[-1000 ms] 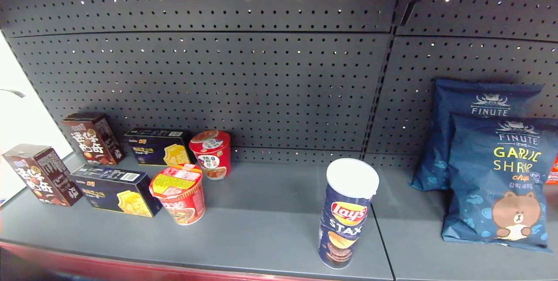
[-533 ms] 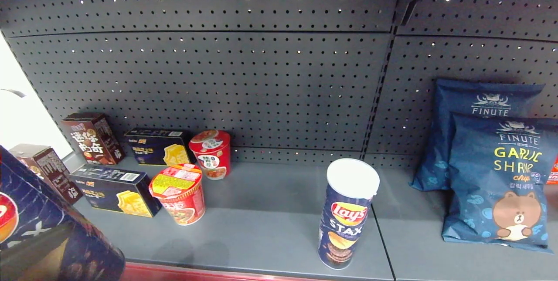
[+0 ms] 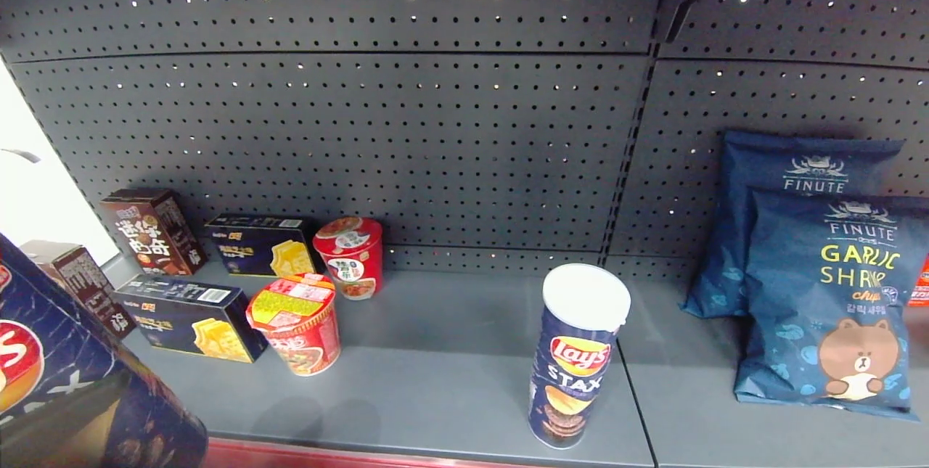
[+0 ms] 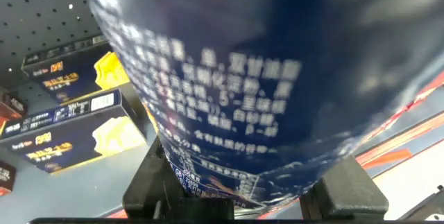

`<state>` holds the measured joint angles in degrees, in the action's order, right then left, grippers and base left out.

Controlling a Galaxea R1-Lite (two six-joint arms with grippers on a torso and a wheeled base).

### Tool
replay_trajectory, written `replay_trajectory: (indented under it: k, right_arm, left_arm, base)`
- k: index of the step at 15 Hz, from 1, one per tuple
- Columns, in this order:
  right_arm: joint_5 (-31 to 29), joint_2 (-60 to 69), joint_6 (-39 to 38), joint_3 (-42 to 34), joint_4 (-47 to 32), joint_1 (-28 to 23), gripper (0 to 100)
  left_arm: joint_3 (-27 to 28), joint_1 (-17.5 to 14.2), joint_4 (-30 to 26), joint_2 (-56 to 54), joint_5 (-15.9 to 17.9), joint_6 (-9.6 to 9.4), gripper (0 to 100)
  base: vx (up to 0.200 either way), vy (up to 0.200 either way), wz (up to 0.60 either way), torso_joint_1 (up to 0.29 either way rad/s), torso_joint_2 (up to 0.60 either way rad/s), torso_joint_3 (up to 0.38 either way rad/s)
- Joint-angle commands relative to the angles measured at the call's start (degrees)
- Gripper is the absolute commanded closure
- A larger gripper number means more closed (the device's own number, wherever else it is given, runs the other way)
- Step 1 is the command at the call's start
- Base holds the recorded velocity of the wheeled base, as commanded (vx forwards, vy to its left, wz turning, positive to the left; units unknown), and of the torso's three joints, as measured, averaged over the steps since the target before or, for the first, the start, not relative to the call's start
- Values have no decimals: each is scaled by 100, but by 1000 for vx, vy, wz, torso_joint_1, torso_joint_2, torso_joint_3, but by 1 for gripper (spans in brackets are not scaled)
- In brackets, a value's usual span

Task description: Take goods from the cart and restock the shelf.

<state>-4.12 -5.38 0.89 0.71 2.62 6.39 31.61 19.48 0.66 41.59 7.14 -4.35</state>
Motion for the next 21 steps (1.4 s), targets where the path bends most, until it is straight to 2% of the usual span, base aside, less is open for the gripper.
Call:
replay_trajectory:
  k: [1,8,11,15,17,19,21]
  right_arm:
    - [17,-34,16,0,2,3,0]
    - [34,-34,-1,8,2,3,0]
    - [60,-34,-36,8,-7,3,0]
    - [412,-34,-1,17,-69,3,0]
    - [412,-34,-10,26,-86,3,0]
    - [456,-34,-19,35,-104,3,0]
    - [500,-34,-19,52,-174,3,0]
  left_arm:
    - [-6,3,13,-20,-2,-4,100]
    - [-6,-14,22,-55,-20,-22,100]
    - [91,-32,13,-2,-372,-83,100]
    - [293,-6,163,929,-354,-75,100]
    - [355,-32,444,1518,-354,-39,100]
    - [346,-23,1129,2195,-345,-22,100]
    - [504,21,2096,3259,121,-39,100]
  base:
    - [0,0,-600,2,-2,2]
    - [0,0,0,0,0,0]
    - [0,0,0,0,0,0]
    - [0,0,0,0,0,0]
    - [0,0,0,0,0,0]
    - [0,0,0,0,0,0]
    - [0,0,0,0,0,0]
